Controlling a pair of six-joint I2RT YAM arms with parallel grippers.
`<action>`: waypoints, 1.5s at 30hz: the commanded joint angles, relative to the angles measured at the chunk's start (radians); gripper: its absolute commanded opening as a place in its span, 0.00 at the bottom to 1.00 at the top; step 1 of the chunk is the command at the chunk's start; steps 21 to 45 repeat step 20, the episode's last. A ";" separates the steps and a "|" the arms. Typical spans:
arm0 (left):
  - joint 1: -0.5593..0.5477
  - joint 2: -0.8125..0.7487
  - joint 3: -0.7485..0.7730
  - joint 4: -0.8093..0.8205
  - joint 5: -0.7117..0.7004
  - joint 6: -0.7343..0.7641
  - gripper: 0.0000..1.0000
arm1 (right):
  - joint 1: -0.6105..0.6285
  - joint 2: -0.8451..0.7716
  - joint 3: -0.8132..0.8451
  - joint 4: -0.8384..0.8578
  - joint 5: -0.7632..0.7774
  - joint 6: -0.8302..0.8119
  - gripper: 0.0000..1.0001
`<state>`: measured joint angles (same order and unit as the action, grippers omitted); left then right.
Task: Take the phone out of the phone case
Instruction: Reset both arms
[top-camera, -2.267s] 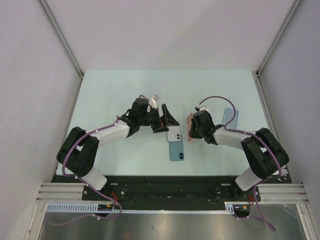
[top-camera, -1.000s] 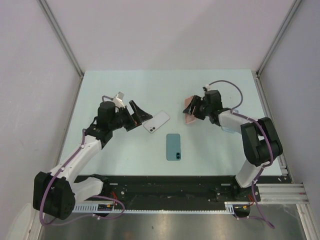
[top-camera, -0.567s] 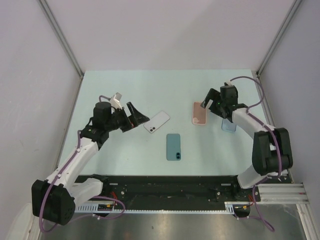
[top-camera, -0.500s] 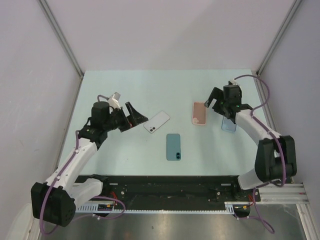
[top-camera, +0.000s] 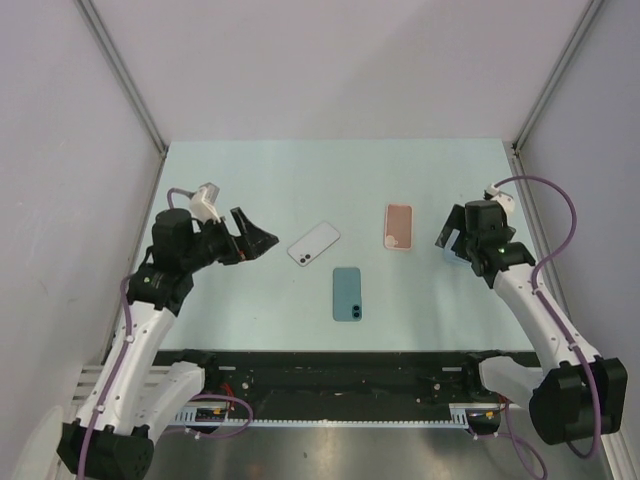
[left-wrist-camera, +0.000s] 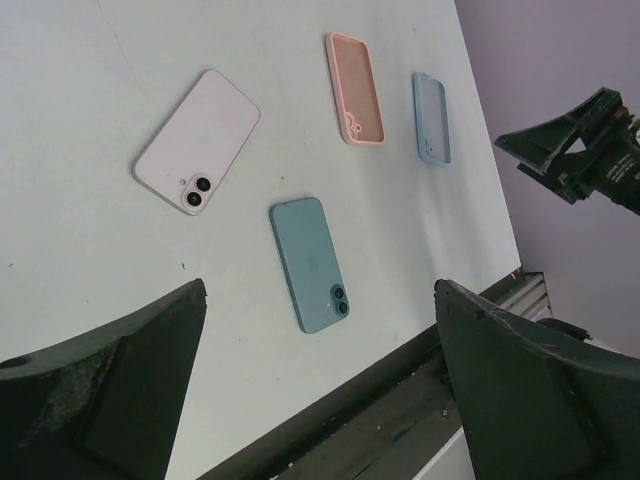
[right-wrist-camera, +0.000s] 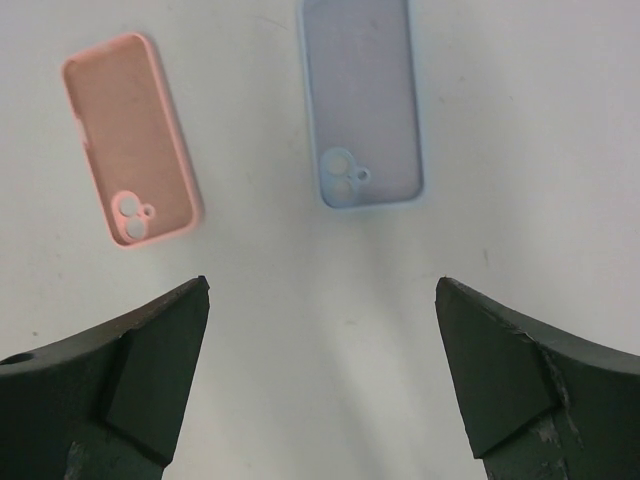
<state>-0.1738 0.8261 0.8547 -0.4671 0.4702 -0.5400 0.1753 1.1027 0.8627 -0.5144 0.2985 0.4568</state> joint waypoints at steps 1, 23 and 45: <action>0.010 -0.048 0.021 -0.036 -0.034 0.043 1.00 | 0.001 -0.079 -0.034 -0.072 0.090 -0.009 1.00; 0.010 -0.116 -0.022 -0.033 -0.117 0.038 1.00 | 0.001 -0.193 -0.090 -0.058 0.087 0.040 0.99; 0.010 -0.116 -0.022 -0.033 -0.117 0.038 1.00 | 0.001 -0.193 -0.090 -0.058 0.087 0.040 0.99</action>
